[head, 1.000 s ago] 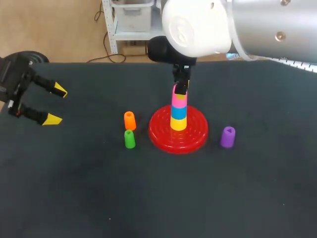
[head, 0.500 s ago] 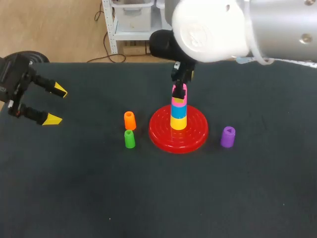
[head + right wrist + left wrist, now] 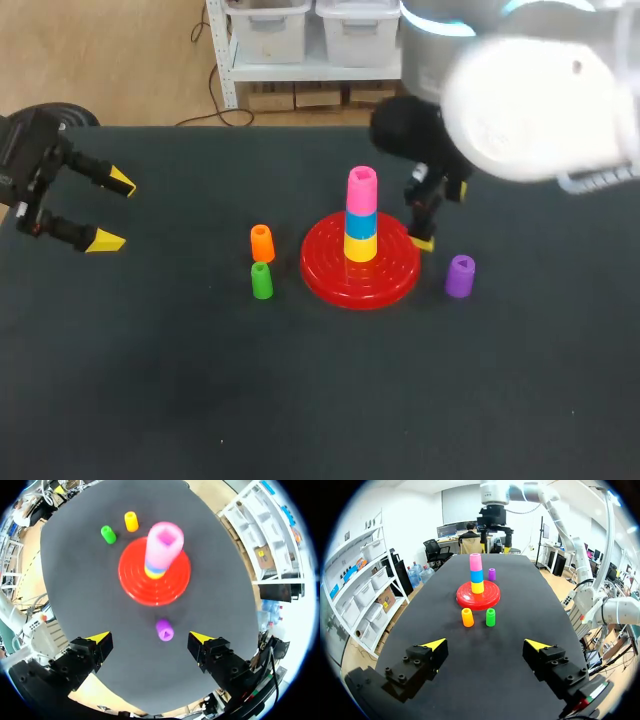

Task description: Pick up and stack the cylinders on the red base in this order: pink,purple,orange,green

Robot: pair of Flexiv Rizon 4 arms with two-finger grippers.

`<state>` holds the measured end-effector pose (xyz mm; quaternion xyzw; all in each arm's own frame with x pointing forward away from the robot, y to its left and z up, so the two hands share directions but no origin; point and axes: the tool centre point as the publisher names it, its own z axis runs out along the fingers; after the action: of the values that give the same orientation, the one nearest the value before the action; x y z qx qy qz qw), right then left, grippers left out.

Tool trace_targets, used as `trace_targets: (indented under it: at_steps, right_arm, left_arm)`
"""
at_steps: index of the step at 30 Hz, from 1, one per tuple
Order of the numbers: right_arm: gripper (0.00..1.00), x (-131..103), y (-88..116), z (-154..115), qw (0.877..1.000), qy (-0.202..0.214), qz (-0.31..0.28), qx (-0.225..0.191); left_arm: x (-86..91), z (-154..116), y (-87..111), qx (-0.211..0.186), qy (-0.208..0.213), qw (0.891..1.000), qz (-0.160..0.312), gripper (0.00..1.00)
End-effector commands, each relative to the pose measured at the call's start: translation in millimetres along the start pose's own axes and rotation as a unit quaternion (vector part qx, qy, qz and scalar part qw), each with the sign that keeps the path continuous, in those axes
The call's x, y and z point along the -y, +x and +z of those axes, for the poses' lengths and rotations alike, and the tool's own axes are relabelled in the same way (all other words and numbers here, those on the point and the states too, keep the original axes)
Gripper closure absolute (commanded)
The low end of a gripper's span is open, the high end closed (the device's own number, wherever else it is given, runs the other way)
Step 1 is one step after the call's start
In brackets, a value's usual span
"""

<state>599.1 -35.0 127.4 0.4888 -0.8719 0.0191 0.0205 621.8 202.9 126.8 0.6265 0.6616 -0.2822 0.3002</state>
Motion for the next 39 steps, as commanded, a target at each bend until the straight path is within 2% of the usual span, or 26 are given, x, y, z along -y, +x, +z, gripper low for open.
trace_targets:
  at_steps: [1,13,39]
  right_arm:
    - [0.0,-7,21,17,0.998,0.017,0.008,0.056]
    - [0.0,-7,29,61,0.998,-0.024,0.016,0.06]
    - [0.0,22,32,90,0.999,-0.012,0.012,0.038]
  left_arm:
    - [0.3,0,1.3,0.001,-0.001,1.0,0.002,0.0]
    - [0.3,0,1.3,0.001,-0.001,1.0,0.002,0.0]
    - [0.3,0,1.3,0.001,-0.001,1.0,0.002,0.0]
